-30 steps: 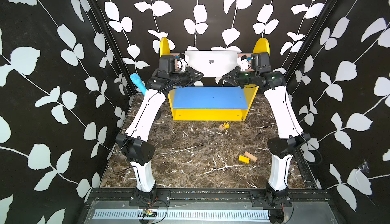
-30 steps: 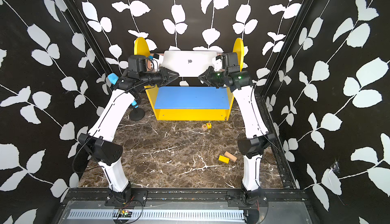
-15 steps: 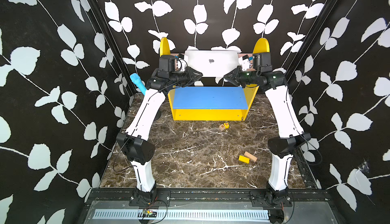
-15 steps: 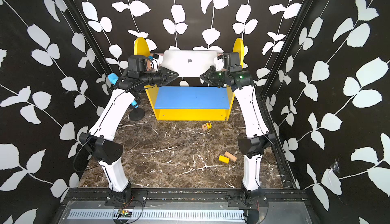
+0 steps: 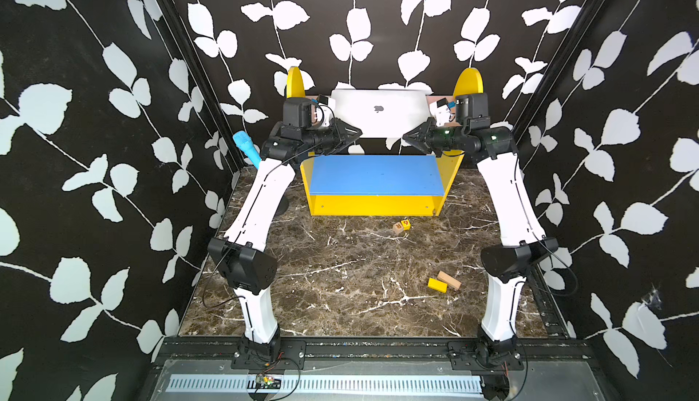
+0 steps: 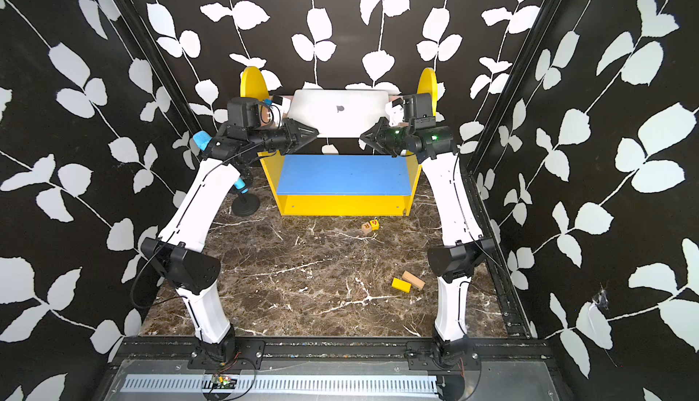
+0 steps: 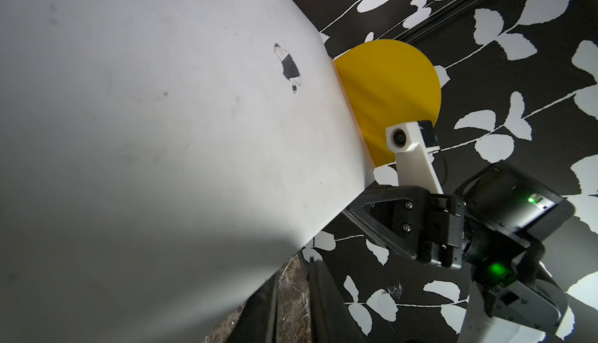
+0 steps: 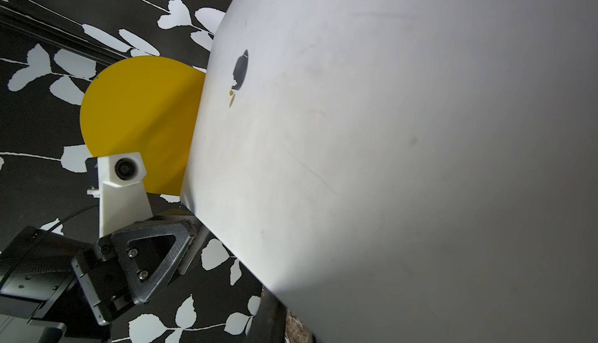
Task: Close the laptop lid and set it aside
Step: Place the laptop on the shelf.
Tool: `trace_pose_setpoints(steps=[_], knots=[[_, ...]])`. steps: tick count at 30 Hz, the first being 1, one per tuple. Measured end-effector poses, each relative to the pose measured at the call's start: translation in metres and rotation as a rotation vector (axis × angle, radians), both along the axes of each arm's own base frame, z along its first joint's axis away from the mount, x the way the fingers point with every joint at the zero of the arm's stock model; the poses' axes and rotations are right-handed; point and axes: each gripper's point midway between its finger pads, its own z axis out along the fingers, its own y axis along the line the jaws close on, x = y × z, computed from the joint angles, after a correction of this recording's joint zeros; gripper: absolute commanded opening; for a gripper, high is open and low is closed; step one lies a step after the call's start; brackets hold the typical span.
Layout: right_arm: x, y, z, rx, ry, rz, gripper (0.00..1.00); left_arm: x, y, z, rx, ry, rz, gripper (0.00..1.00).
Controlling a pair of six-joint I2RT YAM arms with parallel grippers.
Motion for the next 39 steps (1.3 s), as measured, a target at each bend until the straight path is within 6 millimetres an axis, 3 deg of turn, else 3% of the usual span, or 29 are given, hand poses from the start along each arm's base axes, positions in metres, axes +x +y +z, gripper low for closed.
trace_pose_setpoints(steps=[10, 17, 28, 34, 39], knots=[[-0.001, -0.005, -0.002, -0.006, 0.003, -0.013, 0.20, -0.001, 0.000, 0.001, -0.005, 0.001, -0.004, 0.22], [-0.013, -0.014, 0.009, -0.018, -0.026, -0.028, 0.22, -0.009, 0.006, 0.011, -0.019, -0.027, 0.004, 0.23], [-0.061, -0.030, 0.033, -0.034, -0.113, -0.028, 0.27, -0.047, 0.021, 0.044, -0.044, -0.114, 0.012, 0.24], [-0.087, -0.040, 0.039, -0.050, -0.172, -0.033, 0.32, -0.064, 0.031, 0.046, -0.033, -0.135, 0.027, 0.27], [-0.110, -0.051, 0.040, -0.082, -0.235, -0.045, 0.40, -0.081, 0.040, 0.041, -0.008, -0.159, 0.041, 0.34]])
